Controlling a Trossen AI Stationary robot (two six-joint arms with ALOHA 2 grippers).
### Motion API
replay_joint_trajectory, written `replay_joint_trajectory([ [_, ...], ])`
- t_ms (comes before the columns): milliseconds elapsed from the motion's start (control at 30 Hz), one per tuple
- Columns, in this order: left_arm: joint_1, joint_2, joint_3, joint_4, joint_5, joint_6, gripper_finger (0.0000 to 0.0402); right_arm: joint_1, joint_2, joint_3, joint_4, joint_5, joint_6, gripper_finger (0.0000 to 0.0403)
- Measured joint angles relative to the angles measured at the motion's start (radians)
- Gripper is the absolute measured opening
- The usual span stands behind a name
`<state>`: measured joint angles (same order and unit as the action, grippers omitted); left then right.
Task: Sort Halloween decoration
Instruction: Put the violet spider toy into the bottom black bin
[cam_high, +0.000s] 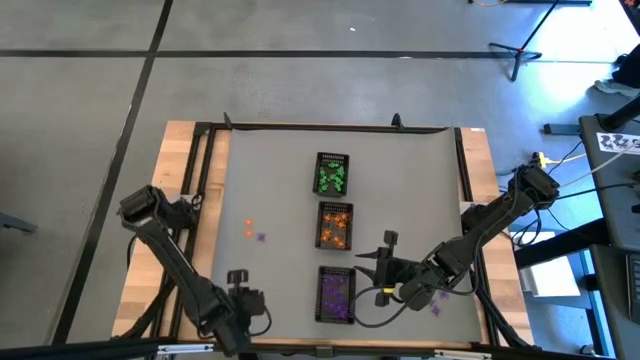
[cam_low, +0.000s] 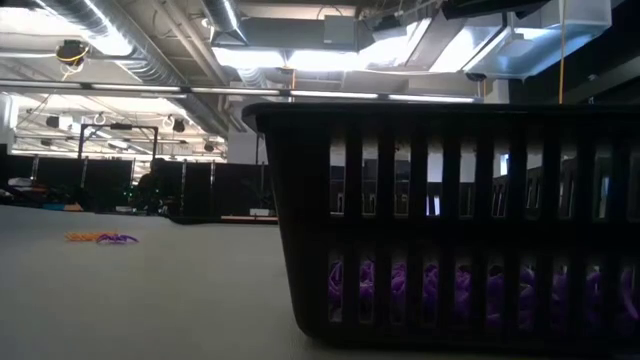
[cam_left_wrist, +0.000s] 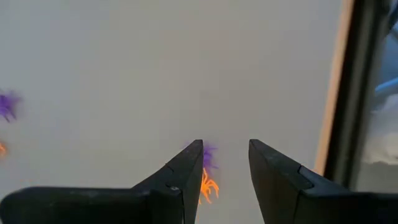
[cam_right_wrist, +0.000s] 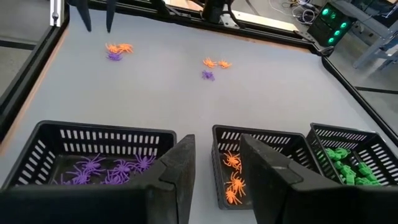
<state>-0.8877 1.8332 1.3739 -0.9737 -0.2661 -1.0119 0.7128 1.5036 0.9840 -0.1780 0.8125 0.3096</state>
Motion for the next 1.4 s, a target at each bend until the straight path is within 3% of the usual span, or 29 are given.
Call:
replay_joint_trajectory([
  [400,0.039,0.119,0.000,-0.024,0.103,0.019,0.0122,0.000,0.000,0.000,0.001,0.003,0.000,0.0124],
  [767,0.074,0.116,-0.116,0.042,0.178,0.024,0.0122,0.000,0.000,0.000,0.000,-0.004,0.000,0.0124],
  [1000,0.109,0.118,-0.128,0.077,0.196,0.081,0.0119,0.000,0.000,0.000,0.001,-0.001,0.000,0.0124],
  [1133,0.125,0.119,-0.128,0.081,0.202,0.112,0.0090,0.000,0.000,0.000,0.001,-0.002,0.000,0.0124],
  [1300,0.147,0.119,-0.129,0.074,0.194,0.140,0.0018,0.000,0.000,0.000,0.001,-0.004,0.000,0.0124],
  [1400,0.159,0.111,-0.130,0.070,0.180,0.152,0.0007,0.000,0.000,0.000,0.001,-0.004,0.000,0.0124],
])
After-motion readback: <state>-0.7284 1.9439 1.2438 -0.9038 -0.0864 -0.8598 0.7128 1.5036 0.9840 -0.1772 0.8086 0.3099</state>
